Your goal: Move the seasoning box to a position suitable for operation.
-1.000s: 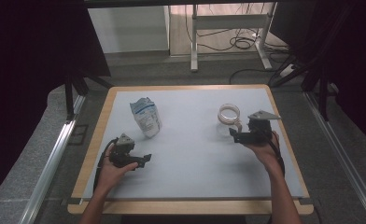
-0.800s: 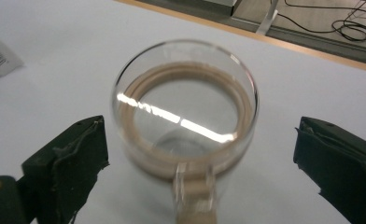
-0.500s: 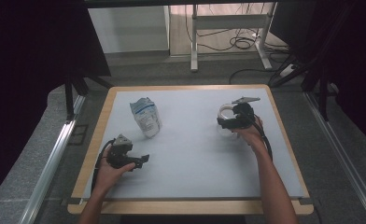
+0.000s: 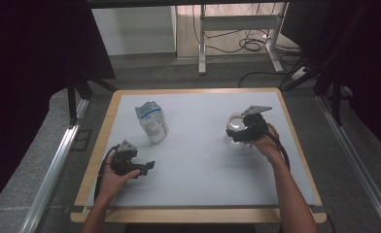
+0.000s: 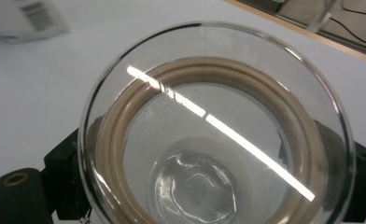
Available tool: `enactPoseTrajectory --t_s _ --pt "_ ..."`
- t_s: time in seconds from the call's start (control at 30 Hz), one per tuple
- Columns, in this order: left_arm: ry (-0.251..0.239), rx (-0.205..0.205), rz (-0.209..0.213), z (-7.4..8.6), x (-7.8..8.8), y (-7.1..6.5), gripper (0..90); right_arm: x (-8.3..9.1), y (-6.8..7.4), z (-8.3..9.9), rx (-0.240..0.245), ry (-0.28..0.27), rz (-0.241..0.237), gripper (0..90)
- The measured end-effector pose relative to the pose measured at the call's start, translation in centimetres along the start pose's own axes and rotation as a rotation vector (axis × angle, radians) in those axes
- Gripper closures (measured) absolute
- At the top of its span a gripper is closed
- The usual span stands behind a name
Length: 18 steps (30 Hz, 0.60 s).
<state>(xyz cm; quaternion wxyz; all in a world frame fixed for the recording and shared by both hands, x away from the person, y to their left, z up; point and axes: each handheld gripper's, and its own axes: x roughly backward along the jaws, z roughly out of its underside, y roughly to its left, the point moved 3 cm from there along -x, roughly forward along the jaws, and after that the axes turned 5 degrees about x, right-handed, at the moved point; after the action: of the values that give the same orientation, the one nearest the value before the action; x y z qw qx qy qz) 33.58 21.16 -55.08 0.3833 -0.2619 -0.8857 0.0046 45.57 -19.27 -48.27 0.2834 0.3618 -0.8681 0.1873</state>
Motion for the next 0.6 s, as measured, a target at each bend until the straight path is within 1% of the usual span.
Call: enactPoseTrajectory --t_s 0.03,0.07,0.1,0.17,0.23,0.27,0.3,0.37,0.5,0.53,0.57,0.6 --pt "0.0 0.0 0.0 0.0 0.0 0.0 10.5 0.0 0.0 0.0 0.0 0.0 0.0 11.2" --pt "0.001 0.008 0.002 0.1 0.0 0.0 10.5 0.9 0.8 0.4 0.008 0.003 -0.025 11.1" --pt "0.001 0.008 0.002 0.1 0.0 0.0 10.5 0.9 0.8 0.4 0.008 0.003 -0.025 11.1" --pt "0.0 0.009 0.005 0.1 0.0 0.0 10.5 1.6 1.7 0.9 0.022 -0.005 -0.035 11.1" --pt "-0.001 0.008 0.004 0.1 0.0 0.0 10.5 2.2 2.5 1.3 0.024 -0.004 -0.064 11.2" --pt "-0.002 0.008 0.005 0.1 0.0 -0.1 10.5 2.6 3.3 1.7 0.036 -0.002 -0.092 11.2" --pt "-0.002 0.008 0.005 0.1 0.0 0.0 10.5 2.6 3.3 1.7 0.036 -0.002 -0.092 11.2" --pt "-0.001 0.016 0.004 0.1 0.0 0.0 10.5 2.9 4.0 2.1 0.054 0.002 -0.119 11.2" --pt "0.002 0.017 0.002 0.2 0.0 0.2 10.5 3.2 4.8 2.7 0.089 0.011 -0.173 11.1" --pt "0.001 0.021 0.002 0.2 -0.1 0.3 10.5 3.3 5.0 2.8 0.106 0.011 -0.209 11.1" --pt "0.001 0.021 0.002 0.2 -0.1 0.3 10.5 3.3 5.0 2.8 0.106 0.011 -0.209 11.1" --pt "0.006 0.018 0.002 0.3 -0.2 0.4 10.5 3.2 5.2 2.8 0.12 0.009 -0.238 11.1"
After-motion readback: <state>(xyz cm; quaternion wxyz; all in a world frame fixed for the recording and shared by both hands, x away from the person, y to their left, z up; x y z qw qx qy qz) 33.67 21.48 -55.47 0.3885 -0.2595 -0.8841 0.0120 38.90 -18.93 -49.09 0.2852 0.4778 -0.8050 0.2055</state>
